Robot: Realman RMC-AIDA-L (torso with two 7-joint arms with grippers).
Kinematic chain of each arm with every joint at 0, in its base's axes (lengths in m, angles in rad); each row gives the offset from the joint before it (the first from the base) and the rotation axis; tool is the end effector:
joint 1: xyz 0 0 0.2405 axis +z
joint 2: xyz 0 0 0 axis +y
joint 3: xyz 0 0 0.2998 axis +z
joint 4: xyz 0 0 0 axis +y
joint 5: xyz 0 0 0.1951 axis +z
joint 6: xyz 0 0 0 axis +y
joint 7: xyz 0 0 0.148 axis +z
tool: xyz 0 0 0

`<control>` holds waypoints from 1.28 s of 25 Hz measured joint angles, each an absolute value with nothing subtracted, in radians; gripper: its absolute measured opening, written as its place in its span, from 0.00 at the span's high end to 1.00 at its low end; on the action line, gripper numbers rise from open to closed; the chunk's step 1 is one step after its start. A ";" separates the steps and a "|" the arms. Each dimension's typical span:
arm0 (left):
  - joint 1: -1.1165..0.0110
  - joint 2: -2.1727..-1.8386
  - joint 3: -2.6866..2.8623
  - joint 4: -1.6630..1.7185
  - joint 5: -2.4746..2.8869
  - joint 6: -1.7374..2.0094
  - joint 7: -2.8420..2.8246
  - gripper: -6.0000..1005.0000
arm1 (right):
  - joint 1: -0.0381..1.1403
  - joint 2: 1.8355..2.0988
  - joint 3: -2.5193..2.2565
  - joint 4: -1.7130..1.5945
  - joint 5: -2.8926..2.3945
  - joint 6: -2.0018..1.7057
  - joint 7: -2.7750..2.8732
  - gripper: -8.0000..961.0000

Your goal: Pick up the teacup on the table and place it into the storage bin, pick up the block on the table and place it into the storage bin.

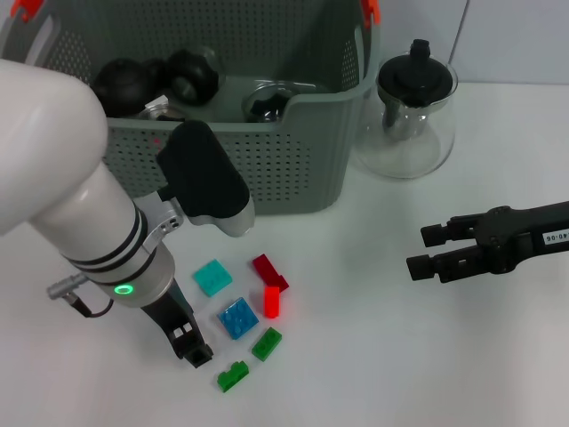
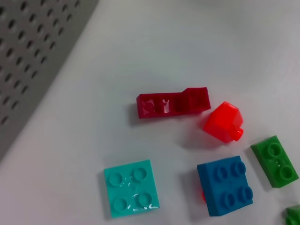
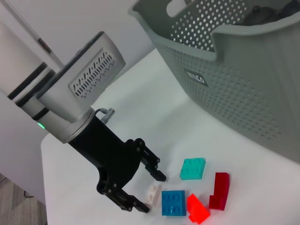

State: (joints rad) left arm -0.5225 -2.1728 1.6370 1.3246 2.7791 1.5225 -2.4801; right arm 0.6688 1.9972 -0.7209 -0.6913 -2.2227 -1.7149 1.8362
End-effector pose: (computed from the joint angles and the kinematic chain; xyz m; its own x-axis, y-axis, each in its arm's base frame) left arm -0.2350 0.3184 -0.0851 0.7327 0.4865 -0.4759 0.3401 -0.8674 -0.3632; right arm 0.2641 0.3559 -0.0033 0.7368 -0.6285 -0.2491 -0.6286 -0.7725 0.0898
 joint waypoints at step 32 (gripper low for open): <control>-0.651 -2.152 1.056 1.949 2.522 1.730 -2.400 0.58 | 0.673 1.997 -0.710 -0.698 -2.223 -1.721 1.835 0.02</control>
